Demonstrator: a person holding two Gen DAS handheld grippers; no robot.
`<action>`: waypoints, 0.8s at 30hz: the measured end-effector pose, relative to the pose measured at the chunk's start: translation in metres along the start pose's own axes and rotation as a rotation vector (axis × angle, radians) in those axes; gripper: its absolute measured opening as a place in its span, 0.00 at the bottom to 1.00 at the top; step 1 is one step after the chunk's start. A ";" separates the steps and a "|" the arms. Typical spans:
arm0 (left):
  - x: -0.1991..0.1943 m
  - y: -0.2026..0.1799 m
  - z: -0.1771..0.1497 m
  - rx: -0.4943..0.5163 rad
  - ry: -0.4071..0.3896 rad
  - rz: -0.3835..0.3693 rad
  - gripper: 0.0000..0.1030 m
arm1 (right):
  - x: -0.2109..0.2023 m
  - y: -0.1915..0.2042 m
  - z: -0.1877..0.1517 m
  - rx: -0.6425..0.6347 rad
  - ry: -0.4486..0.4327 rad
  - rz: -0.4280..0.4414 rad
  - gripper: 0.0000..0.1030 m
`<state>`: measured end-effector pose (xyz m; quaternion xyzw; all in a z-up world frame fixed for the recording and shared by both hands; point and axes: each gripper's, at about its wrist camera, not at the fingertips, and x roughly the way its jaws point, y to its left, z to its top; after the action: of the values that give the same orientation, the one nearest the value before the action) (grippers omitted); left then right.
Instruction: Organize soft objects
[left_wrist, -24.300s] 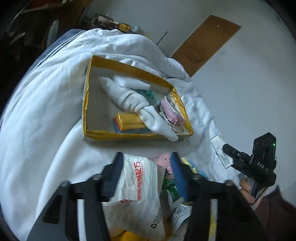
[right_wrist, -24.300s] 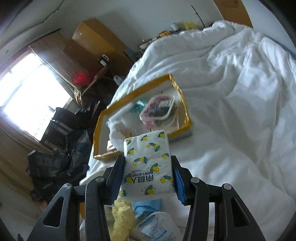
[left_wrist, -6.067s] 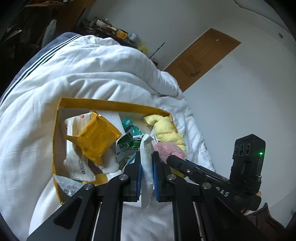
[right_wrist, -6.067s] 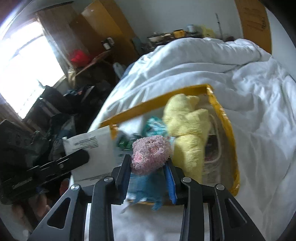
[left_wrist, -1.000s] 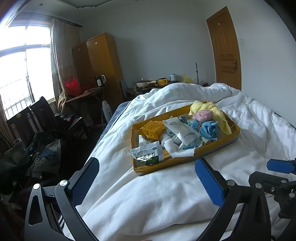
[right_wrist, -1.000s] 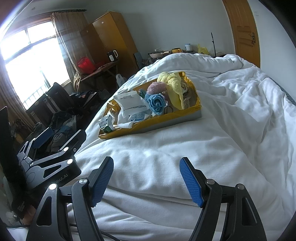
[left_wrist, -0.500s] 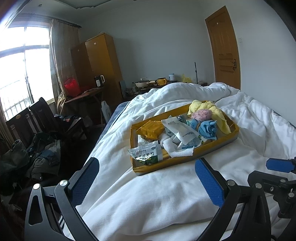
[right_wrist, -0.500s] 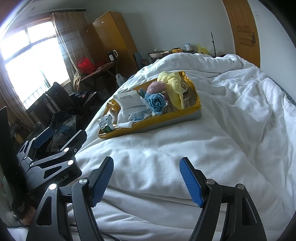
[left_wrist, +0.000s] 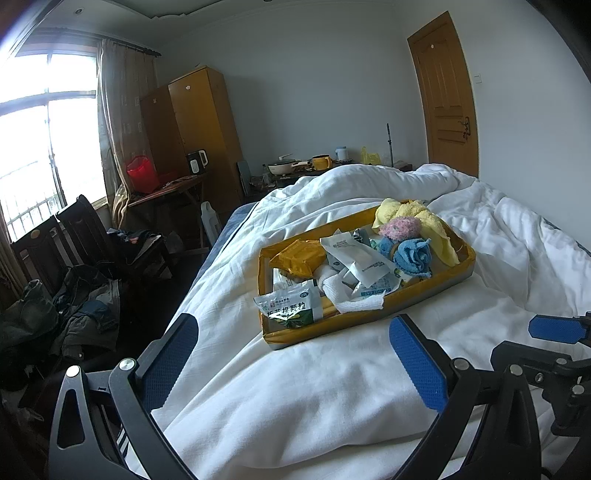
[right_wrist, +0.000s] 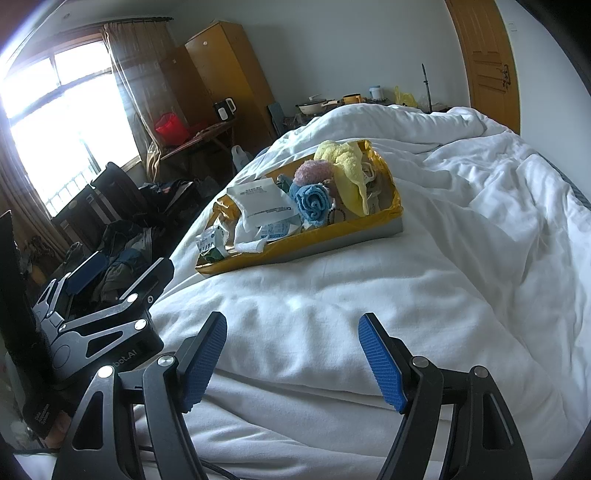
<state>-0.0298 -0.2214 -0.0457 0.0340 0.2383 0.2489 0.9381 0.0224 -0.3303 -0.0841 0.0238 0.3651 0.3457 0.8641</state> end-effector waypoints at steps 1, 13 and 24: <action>0.000 0.000 0.000 0.000 -0.001 0.000 1.00 | 0.000 0.000 0.000 0.000 0.000 0.000 0.75; 0.000 0.000 0.000 0.002 0.002 0.002 1.00 | 0.001 -0.001 -0.001 -0.001 0.003 0.000 0.75; 0.000 0.000 0.000 0.003 0.001 0.002 1.00 | 0.001 -0.001 -0.002 -0.001 0.004 0.000 0.75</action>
<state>-0.0297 -0.2219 -0.0455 0.0355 0.2390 0.2493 0.9378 0.0225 -0.3314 -0.0861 0.0228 0.3667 0.3457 0.8634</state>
